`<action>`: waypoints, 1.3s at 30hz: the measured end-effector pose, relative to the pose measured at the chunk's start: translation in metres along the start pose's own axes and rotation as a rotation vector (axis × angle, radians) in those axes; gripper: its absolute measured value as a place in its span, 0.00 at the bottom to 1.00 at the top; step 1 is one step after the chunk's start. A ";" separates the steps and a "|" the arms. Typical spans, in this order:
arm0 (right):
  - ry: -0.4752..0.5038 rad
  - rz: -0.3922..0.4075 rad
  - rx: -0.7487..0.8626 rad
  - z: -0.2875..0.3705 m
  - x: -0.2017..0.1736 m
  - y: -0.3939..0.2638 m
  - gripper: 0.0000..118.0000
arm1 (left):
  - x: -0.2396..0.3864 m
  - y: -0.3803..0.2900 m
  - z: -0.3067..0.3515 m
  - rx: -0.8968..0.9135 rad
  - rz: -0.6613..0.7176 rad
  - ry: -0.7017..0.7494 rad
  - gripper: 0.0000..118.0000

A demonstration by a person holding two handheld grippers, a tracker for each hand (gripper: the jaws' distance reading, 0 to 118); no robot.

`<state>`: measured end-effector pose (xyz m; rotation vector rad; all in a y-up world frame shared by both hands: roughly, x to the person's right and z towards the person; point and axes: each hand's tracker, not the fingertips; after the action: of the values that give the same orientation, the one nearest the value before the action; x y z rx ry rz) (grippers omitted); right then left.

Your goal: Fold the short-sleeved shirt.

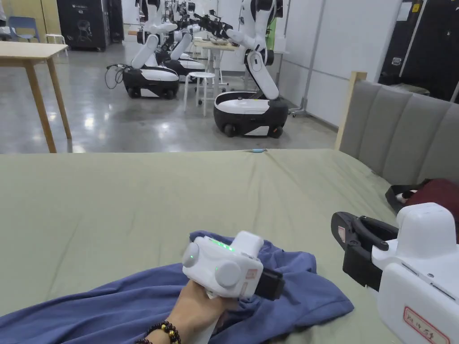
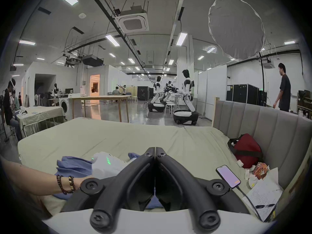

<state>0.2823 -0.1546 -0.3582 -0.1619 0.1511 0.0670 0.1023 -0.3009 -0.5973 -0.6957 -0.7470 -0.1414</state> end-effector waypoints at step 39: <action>0.215 0.001 -0.046 -0.010 -0.076 0.004 0.01 | -0.272 -0.215 0.241 -0.143 0.317 0.605 0.86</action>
<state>0.2059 -0.1568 -0.3570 -0.2149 0.3642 0.0544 -0.3132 -0.3479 -0.5389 -0.8429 -0.0440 -0.1069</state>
